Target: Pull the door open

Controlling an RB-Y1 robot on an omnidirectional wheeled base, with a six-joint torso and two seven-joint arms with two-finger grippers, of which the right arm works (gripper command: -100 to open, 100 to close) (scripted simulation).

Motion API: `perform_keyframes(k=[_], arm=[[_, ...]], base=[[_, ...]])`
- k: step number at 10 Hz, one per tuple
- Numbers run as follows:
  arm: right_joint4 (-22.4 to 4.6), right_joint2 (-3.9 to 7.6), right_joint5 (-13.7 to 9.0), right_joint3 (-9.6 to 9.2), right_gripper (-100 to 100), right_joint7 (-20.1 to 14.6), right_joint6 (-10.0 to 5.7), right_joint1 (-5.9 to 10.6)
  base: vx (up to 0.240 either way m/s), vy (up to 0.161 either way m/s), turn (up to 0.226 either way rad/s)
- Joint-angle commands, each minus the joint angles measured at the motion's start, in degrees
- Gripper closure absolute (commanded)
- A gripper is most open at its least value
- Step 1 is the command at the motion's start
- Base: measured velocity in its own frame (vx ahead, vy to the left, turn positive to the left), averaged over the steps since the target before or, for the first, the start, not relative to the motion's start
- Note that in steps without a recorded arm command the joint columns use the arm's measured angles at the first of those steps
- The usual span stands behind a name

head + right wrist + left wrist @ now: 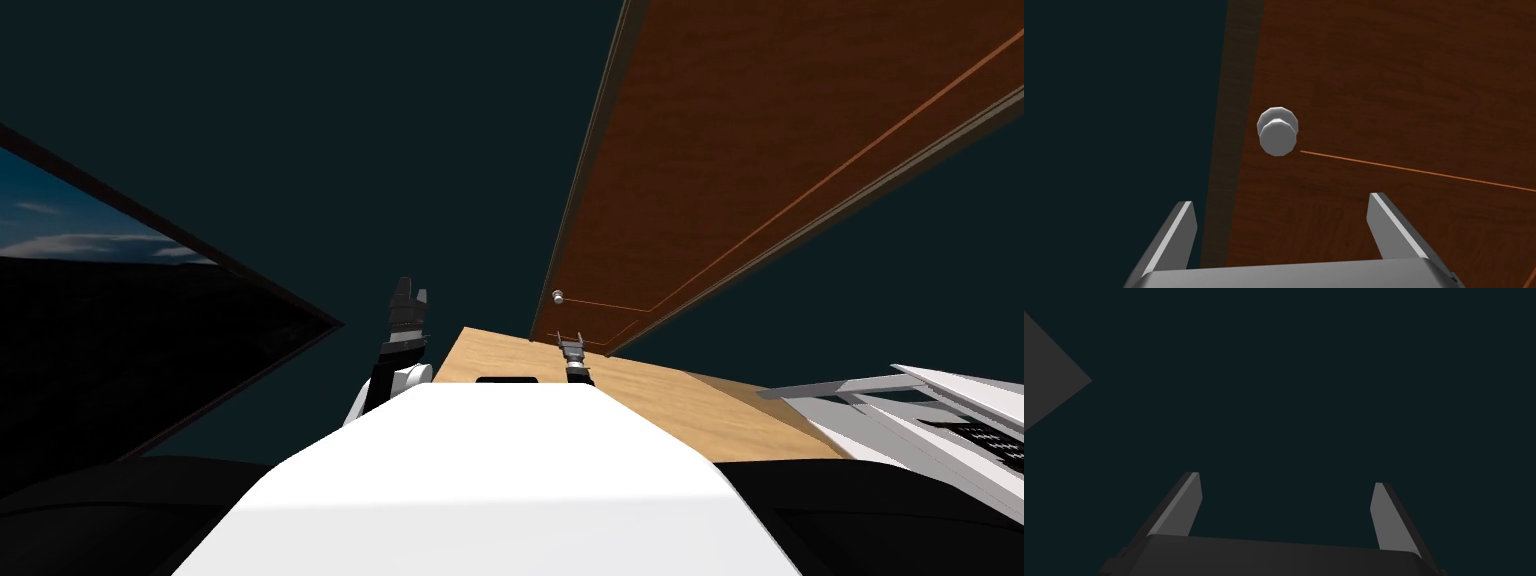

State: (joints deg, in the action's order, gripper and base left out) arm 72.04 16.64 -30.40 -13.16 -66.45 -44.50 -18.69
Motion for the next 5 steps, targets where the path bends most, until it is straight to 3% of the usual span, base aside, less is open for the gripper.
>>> perform_keyframes(k=[1,5], arm=[[-1.7,0.33,-0.5,-0.31,-100,-2.0,-0.81,0.32],[-5.0,1.18,-1.9,-0.90,-100,-6.2,-2.18,0.84]], base=[[0.100,0.000,0.013],[0.099,-0.005,0.012]])
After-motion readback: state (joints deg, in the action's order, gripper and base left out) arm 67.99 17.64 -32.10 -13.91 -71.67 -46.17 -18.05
